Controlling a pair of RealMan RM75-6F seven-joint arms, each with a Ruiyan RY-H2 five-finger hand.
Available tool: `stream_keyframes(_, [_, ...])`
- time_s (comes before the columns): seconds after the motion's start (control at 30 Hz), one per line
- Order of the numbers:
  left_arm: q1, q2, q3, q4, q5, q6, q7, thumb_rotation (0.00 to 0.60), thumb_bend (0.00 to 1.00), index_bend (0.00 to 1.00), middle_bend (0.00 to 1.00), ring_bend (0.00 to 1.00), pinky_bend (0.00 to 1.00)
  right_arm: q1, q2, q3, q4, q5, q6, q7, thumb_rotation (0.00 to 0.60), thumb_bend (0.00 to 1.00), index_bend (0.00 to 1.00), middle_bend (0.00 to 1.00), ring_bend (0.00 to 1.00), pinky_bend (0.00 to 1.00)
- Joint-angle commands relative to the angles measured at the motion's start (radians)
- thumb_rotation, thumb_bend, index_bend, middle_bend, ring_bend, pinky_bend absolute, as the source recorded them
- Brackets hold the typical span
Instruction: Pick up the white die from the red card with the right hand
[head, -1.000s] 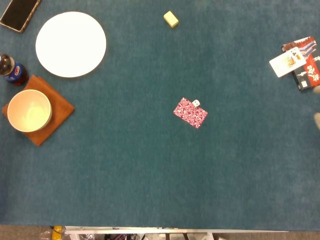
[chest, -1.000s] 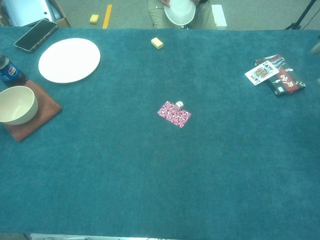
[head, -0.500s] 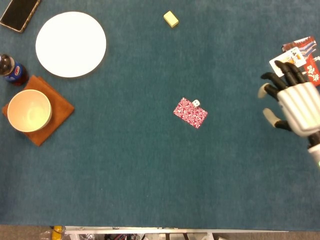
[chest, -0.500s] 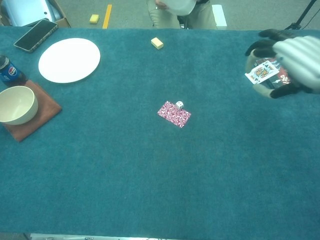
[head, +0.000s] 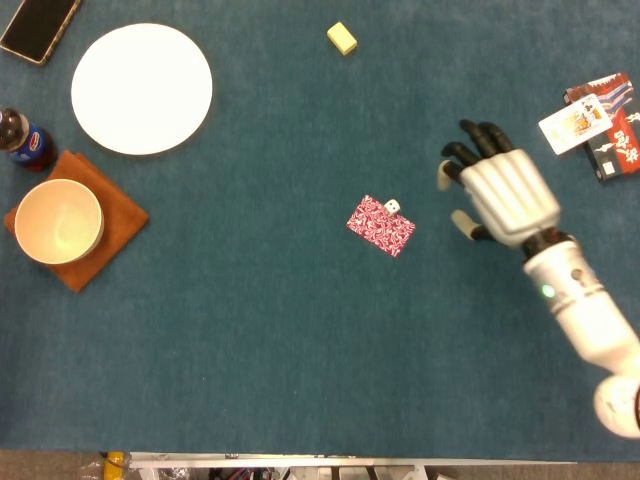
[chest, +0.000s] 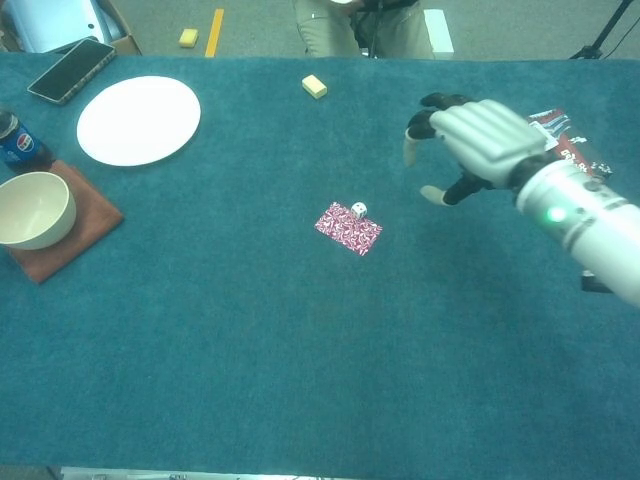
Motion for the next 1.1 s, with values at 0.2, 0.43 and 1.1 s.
stream_keyframes(0.2, [0.007,0.008,0.002,0.001,-0.002,0.005,-0.007,0.549,0.34,0.06,0.10,0.03,0.07,0.115,-0.156,0.004,0.166,0.125,-0.050,-0.080,0.600,0.27,0.44,0.27,0.05,0.10])
stream_keyframes(0.43, [0.013,0.011,0.004,0.000,-0.003,0.009,-0.005,0.549,0.34,0.06,0.10,0.03,0.07,0.182,-0.249,0.007,0.279,0.197,-0.070,-0.098,0.600,0.27,0.44,0.27,0.05,0.10])
stream_keyframes(1.1, [0.017,0.007,0.001,0.020,-0.012,0.006,-0.022,0.548,0.34,0.06,0.10,0.03,0.07,0.250,-0.325,-0.030,0.380,0.253,-0.061,-0.103,0.600,0.28,0.47,0.28,0.05,0.10])
